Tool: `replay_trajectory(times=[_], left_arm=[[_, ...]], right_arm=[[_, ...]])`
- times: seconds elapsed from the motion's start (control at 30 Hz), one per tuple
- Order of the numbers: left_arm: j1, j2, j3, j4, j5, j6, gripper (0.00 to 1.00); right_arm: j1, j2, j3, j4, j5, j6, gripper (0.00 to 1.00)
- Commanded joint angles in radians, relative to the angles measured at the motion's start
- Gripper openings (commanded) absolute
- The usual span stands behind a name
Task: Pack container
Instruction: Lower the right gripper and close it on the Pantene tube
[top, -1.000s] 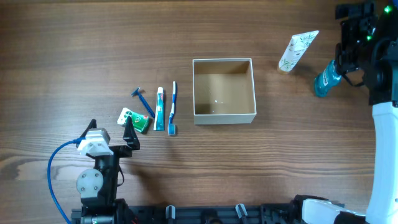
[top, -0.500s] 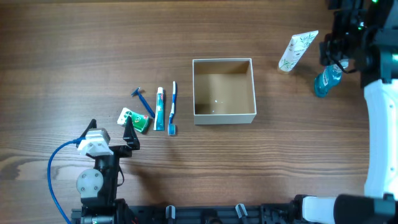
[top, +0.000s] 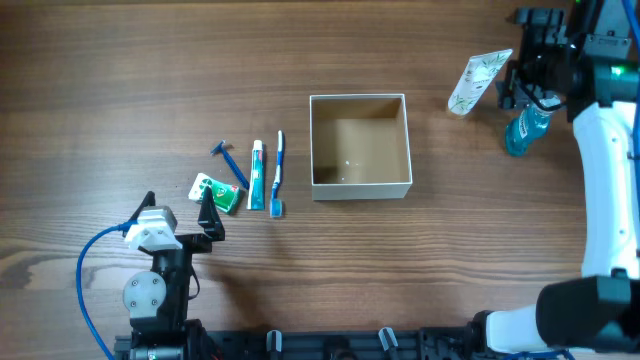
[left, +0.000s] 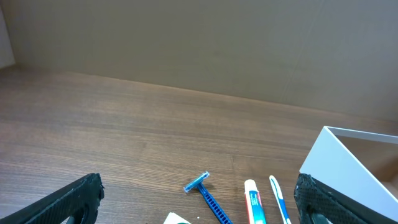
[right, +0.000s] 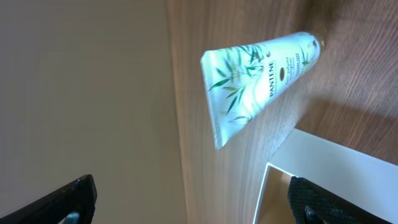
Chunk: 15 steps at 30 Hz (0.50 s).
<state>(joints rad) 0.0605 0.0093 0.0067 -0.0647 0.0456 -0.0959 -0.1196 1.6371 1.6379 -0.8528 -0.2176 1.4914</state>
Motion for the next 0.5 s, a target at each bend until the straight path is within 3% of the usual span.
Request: replay_trajectory(times=[0.0,0.47], left_arm=[[-0.005,-0.003,-0.001,-0.011,-0.013,-0.017,1.00],[-0.005,-0.003,-0.001,-0.011,-0.013,-0.017,1.00]], right_arm=[[-0.003,0.047,0.005,-0.002,-0.045,0.000,1.00],[-0.003,0.110,0.005,-0.024,0.037,-0.029,1.00]])
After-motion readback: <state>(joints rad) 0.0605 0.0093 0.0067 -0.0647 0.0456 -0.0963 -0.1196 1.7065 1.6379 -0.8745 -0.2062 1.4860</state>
